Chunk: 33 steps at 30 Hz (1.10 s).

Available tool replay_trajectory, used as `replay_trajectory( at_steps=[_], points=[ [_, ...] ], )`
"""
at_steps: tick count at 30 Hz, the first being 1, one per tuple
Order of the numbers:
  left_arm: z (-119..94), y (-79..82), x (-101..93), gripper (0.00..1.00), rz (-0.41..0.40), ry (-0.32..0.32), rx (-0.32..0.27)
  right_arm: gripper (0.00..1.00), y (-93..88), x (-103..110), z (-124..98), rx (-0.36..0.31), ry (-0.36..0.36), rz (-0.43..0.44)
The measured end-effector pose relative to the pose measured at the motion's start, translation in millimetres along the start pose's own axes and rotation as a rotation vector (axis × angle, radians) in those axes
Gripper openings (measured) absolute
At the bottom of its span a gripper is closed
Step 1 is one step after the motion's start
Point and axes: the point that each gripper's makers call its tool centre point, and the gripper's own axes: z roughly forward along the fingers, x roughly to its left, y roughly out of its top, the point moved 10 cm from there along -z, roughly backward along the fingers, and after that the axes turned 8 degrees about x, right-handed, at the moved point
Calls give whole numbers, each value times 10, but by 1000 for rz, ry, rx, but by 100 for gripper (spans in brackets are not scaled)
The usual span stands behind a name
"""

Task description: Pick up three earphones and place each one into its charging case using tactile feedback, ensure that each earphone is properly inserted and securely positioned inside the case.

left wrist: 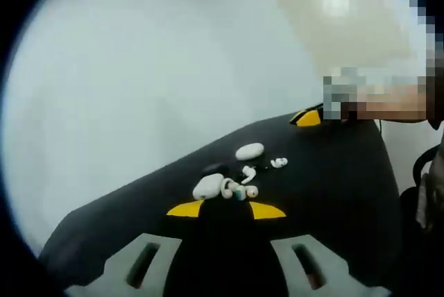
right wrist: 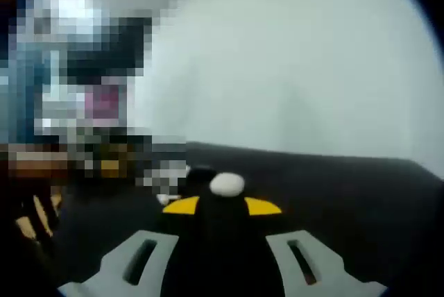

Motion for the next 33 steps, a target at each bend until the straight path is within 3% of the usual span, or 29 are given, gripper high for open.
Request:
replay_trajectory(
  at_steps=[16, 19, 23, 25, 28, 33],
  points=[
    [-15, 11, 35, 21, -7, 13, -20, 25, -3, 11, 7, 4, 5, -14],
    [-75, 48, 125, 21, -102, 41, -95, 25, 8, -3, -2, -14, 15, 3],
    [-206, 79, 289, 21, -235, 109, -212, 25, 57, -113, -75, -135, 24, 157],
    [-253, 63, 339, 21, -267, 141, -230, 25, 65, -165, -123, -178, 13, 202],
    [-285, 47, 380, 20, -286, 154, -240, 25, 67, -165, -115, -177, -1, 192],
    [-246, 50, 334, 19, -268, 127, -220, 26, 21, -121, -31, -67, -16, 162]
  ],
)
